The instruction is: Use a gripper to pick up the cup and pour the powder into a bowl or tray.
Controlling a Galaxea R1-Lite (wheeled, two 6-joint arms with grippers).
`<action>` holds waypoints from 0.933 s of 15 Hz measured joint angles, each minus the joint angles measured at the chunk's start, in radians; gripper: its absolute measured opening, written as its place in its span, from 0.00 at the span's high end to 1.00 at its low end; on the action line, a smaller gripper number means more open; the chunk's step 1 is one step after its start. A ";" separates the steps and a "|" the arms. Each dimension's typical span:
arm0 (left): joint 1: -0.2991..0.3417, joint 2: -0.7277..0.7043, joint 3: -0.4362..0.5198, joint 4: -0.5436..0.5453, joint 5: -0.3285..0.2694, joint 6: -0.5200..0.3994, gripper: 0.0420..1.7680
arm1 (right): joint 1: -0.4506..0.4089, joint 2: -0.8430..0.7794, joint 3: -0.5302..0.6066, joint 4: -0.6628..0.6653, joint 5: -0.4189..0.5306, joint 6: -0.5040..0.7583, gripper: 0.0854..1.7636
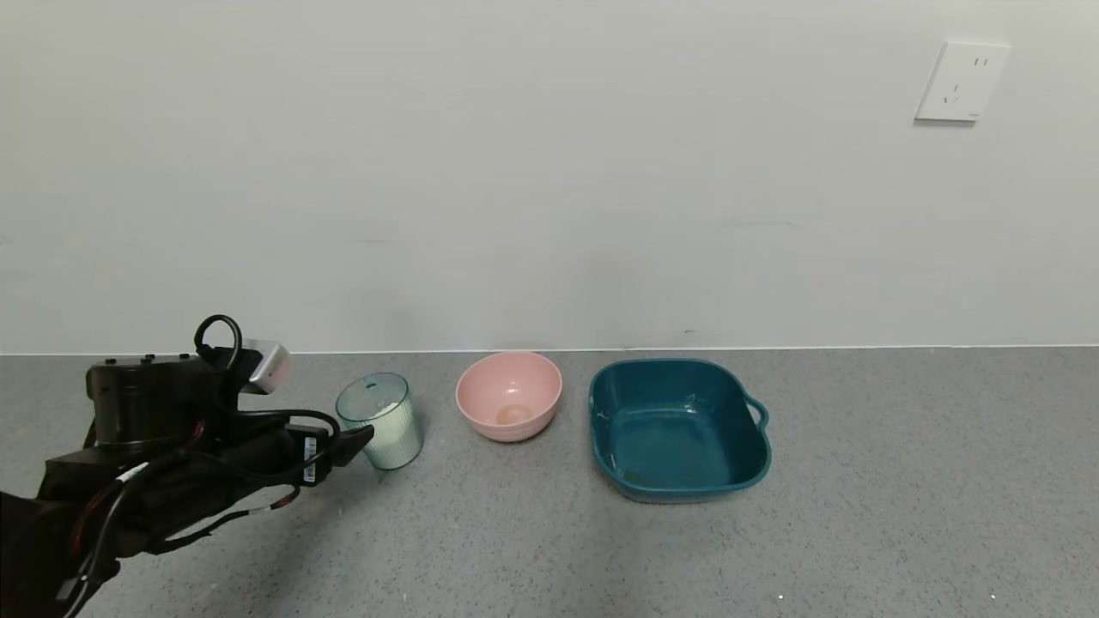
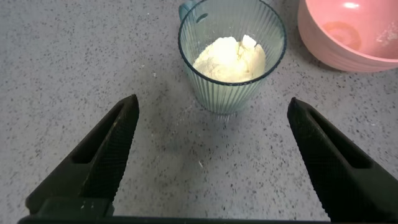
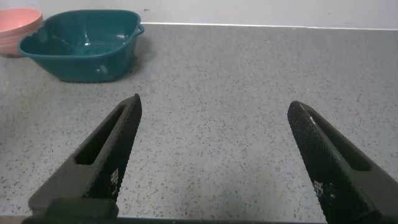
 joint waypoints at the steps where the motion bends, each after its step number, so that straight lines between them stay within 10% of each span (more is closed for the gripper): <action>1: 0.000 0.029 0.010 -0.038 0.000 0.000 0.03 | 0.000 0.000 0.000 0.000 0.000 0.000 0.03; 14: -0.035 0.356 0.016 -0.404 0.003 -0.002 0.03 | 0.000 0.000 0.000 0.000 0.000 0.000 0.03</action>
